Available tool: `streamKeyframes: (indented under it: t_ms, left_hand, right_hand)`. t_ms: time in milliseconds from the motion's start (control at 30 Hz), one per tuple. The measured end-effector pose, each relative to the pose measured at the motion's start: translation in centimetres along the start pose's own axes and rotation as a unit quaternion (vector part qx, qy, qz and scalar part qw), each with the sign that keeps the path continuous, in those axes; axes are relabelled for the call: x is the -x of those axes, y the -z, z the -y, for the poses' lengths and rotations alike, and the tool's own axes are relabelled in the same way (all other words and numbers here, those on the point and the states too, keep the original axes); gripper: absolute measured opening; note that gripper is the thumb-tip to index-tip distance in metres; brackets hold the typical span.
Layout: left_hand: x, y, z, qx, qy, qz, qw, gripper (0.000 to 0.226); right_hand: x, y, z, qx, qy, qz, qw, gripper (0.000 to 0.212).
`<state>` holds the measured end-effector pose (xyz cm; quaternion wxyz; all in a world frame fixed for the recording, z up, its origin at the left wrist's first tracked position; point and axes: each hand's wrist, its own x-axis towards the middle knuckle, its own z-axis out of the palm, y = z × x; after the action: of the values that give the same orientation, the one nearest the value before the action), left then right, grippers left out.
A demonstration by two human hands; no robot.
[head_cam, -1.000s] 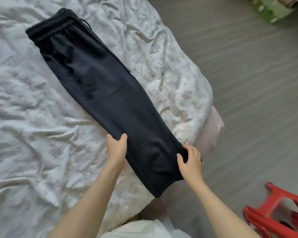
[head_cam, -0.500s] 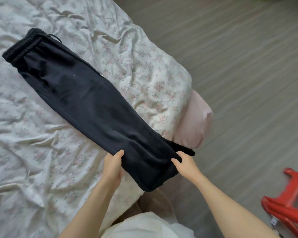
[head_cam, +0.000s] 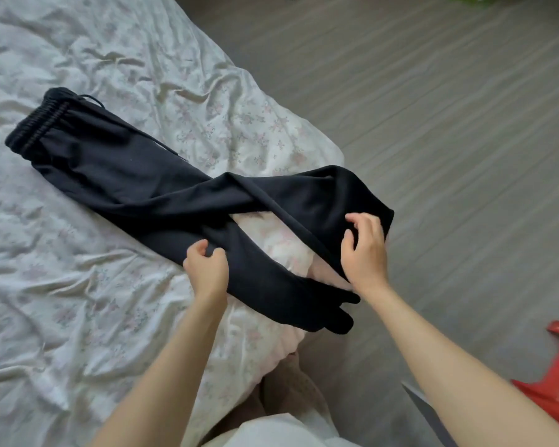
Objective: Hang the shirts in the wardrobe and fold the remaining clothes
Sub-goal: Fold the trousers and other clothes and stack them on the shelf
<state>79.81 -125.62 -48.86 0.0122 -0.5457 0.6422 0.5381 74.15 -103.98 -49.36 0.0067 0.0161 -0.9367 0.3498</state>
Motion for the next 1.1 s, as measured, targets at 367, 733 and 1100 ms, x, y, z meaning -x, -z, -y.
streamKeyframes:
  t_ms: [367,733,1100]
  left_hand:
    - [0.4,1.0,4.7,0.341,0.204,0.139,0.907,0.015]
    - [0.8,0.0,4.5,0.439,0.257,0.162,0.846,0.041]
    - [3.3,0.1,5.7,0.303,0.206,0.150,0.918,0.046]
  right_hand:
    - [9.5,-7.0,-1.9,-0.025,-0.219,0.253,0.942,0.051]
    - [7.0,-1.2,-0.3,-0.266,-0.277,0.340,0.858,0.023]
    - [4.9,3.0,-3.4,-0.011,-0.230,0.478,0.848,0.038]
